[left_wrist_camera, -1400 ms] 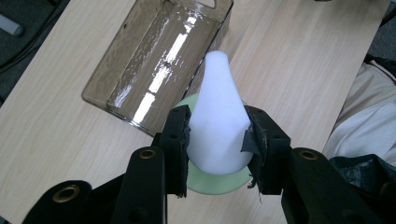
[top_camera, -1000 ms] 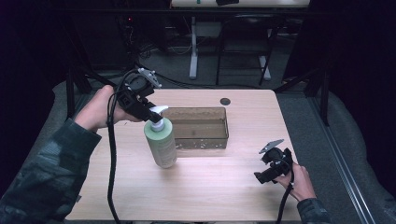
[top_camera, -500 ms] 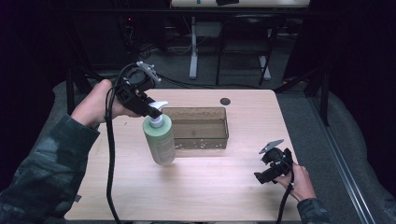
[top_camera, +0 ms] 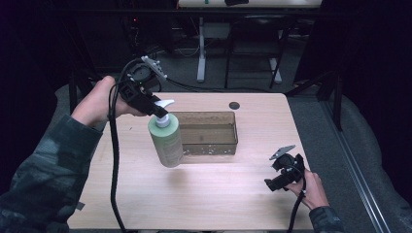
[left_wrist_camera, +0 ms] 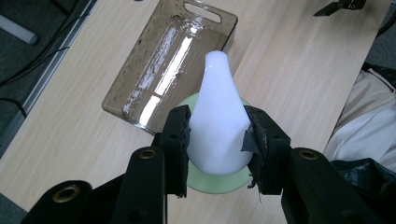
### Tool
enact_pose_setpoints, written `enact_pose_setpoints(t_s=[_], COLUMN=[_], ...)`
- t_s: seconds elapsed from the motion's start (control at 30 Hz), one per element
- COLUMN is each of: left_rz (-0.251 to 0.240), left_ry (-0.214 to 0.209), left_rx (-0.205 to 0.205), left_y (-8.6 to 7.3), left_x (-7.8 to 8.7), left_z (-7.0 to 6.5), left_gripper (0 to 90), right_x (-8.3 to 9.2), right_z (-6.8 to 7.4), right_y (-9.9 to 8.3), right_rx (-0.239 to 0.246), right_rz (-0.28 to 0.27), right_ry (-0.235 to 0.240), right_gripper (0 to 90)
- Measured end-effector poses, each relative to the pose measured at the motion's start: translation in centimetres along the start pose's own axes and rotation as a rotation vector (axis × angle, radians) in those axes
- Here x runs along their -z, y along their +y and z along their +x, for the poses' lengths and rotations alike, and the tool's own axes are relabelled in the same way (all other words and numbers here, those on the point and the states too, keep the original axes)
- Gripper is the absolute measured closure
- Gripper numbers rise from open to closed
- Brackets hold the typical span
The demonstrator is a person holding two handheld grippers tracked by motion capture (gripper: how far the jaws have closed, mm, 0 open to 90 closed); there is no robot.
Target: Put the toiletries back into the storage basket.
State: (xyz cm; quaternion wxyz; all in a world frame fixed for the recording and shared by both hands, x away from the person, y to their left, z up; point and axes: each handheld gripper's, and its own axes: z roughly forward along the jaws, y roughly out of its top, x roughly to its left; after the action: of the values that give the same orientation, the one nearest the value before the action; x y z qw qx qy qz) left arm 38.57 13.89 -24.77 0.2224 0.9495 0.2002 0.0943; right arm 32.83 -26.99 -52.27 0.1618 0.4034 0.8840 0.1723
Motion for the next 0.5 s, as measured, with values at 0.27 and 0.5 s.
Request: enact_pose_setpoints(t_s=[0.27, 0.5], left_rz=[-0.001, -0.012], left_ry=[0.009, 0.026], left_rx=[0.004, 0.010], left_y=[0.49, 0.93], left_x=[0.61, 1.05], left_z=[0.45, 0.78], left_gripper=[63.0, 62.9], right_x=[-0.03, -0.01], right_z=[0.06, 0.02], right_y=[0.01, -0.02], right_rx=[0.002, 0.003], right_rz=[-0.002, 0.001], right_ry=[0.004, -0.001], right_gripper=[0.0, 0.0])
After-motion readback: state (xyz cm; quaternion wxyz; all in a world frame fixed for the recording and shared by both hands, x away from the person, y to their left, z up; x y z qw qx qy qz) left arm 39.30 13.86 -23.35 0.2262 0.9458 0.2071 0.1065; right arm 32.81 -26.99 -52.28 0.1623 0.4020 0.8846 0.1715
